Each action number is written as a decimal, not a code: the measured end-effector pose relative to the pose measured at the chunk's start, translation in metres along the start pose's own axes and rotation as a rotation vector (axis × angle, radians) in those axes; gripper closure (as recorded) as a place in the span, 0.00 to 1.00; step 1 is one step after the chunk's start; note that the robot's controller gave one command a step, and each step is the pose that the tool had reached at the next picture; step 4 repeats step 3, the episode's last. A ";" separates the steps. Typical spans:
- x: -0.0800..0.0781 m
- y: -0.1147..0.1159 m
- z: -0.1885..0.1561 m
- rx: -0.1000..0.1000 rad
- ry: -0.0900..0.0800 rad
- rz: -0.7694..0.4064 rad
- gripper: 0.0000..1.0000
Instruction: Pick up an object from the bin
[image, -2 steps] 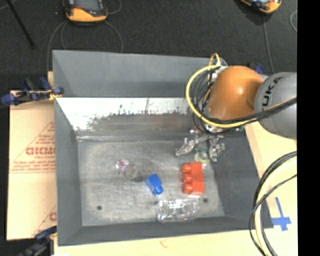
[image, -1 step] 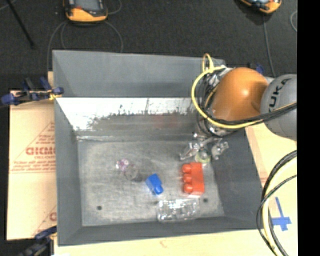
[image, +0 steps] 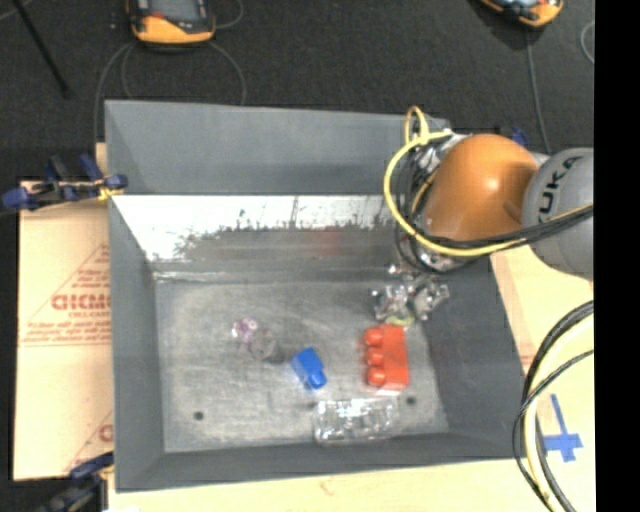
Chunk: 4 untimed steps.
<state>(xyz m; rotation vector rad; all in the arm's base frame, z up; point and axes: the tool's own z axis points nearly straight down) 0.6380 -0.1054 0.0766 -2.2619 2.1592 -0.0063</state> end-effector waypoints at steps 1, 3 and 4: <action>0.001 -0.003 -0.065 -0.004 0.010 0.006 1.00; 0.003 -0.006 -0.122 -0.009 0.009 0.022 1.00; 0.003 -0.006 -0.122 -0.009 0.009 0.022 1.00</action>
Offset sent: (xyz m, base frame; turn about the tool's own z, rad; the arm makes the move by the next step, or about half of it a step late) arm 0.0000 0.0000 0.0596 0.0000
